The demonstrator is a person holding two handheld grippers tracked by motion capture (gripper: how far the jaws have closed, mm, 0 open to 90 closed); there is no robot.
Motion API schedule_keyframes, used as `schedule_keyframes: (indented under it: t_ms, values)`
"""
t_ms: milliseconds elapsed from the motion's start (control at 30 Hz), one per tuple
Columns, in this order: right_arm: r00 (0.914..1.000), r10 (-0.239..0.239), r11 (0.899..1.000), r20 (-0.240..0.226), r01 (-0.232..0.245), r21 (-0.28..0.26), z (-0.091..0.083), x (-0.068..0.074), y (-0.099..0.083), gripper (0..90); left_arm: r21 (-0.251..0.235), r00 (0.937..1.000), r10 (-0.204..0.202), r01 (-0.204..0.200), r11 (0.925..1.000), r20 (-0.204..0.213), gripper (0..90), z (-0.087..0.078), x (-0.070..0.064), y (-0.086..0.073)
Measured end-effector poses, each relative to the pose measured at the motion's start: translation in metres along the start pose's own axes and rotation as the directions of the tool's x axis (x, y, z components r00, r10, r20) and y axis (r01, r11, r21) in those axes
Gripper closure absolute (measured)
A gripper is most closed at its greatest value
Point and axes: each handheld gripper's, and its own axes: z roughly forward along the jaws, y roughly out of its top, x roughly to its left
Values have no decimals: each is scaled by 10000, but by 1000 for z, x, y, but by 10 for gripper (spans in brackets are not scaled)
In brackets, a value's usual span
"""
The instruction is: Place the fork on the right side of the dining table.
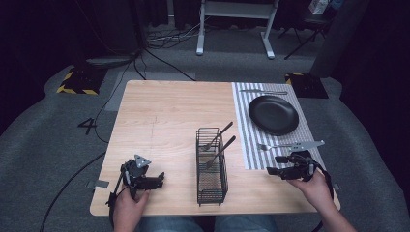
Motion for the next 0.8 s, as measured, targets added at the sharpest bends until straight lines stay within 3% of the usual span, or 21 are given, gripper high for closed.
schedule_keyframes:
  t_ms: [200, 467, 667, 800]
  values:
    - [9986, -330, 9993, 403, 337, -183, 13, 5, -16, 326, -17, 10000, -7, 7, 10000, -5, 2, 0, 0, 0]
    - [9969, -609, 9963, 501, 637, -580, 28, 10, -35, 321, -17, 10000, -8, 7, 10000, -4, 2, 0, 0, 0]
    - [9948, -844, 9945, 575, 877, -574, 37, 13, -46, 304, -16, 10000, -6, 6, 10000, -3, 2, 0, 0, 0]
    - [9872, -1372, 9856, 817, 1443, -879, 41, 17, -52, 278, -18, 10000, -8, 8, 10000, -4, 2, 0, 0, 0]
